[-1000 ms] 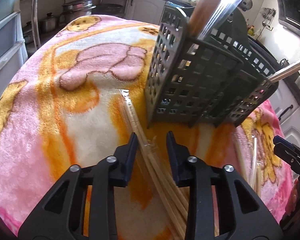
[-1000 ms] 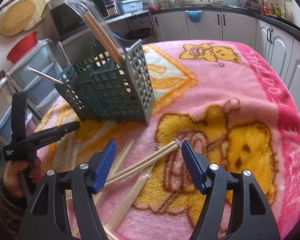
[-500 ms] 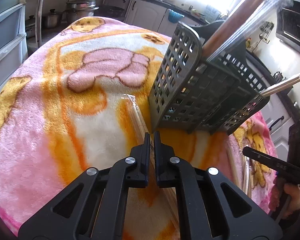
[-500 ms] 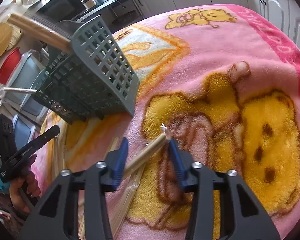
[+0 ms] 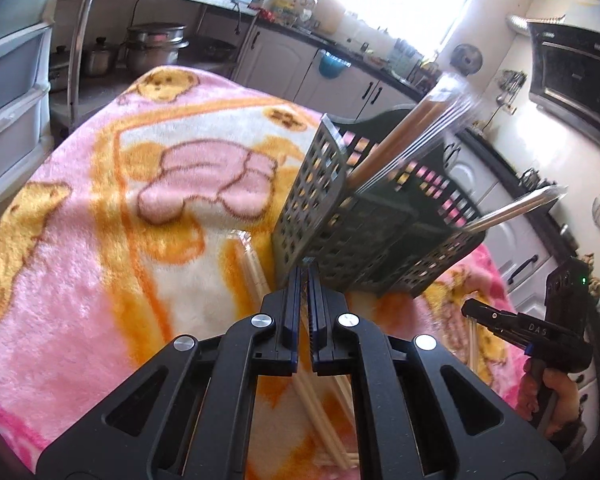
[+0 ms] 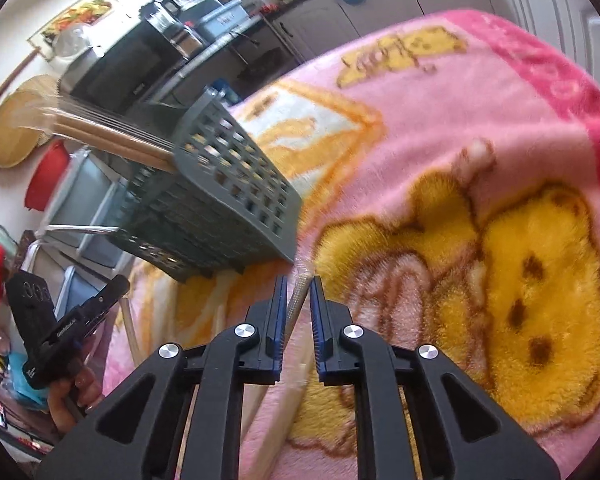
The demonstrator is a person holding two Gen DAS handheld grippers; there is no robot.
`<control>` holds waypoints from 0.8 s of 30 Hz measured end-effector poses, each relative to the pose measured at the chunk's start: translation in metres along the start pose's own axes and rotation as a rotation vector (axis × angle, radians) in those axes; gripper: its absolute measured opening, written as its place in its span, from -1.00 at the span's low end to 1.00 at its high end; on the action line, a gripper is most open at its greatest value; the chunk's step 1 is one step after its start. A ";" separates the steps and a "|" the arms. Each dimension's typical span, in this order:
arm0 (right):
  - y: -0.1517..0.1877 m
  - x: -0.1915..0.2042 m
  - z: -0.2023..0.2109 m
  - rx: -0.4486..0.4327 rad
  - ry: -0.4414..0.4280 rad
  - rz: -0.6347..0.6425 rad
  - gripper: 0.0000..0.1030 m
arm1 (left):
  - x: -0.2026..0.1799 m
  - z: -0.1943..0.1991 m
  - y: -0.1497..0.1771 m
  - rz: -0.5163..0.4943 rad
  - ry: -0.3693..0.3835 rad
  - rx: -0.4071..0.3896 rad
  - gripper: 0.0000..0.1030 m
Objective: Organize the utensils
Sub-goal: 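Grasp more wrapped chopsticks with left tool while right tool grasps another chopstick, then raise both held chopsticks and carry them above the green basket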
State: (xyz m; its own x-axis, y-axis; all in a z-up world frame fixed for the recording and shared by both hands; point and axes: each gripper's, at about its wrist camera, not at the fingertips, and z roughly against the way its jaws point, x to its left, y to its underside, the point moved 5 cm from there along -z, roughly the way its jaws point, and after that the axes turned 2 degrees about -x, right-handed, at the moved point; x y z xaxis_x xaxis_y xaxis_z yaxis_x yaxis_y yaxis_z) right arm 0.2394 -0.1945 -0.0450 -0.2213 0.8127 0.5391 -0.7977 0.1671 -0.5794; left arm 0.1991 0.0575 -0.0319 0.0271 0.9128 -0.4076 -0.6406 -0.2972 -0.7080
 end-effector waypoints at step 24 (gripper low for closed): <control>-0.024 0.123 0.095 -0.267 -0.141 0.345 -0.89 | -0.063 0.067 -0.051 -0.074 0.178 -0.177 -0.97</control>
State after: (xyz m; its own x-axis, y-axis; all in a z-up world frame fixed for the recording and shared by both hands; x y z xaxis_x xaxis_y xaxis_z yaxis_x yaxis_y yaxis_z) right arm 0.1780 -0.1514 0.0934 -0.5377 0.7652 0.3540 -0.4954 0.0530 -0.8670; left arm 0.1786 0.0341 0.0686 0.2134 0.8750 -0.4346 -0.4881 -0.2898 -0.8233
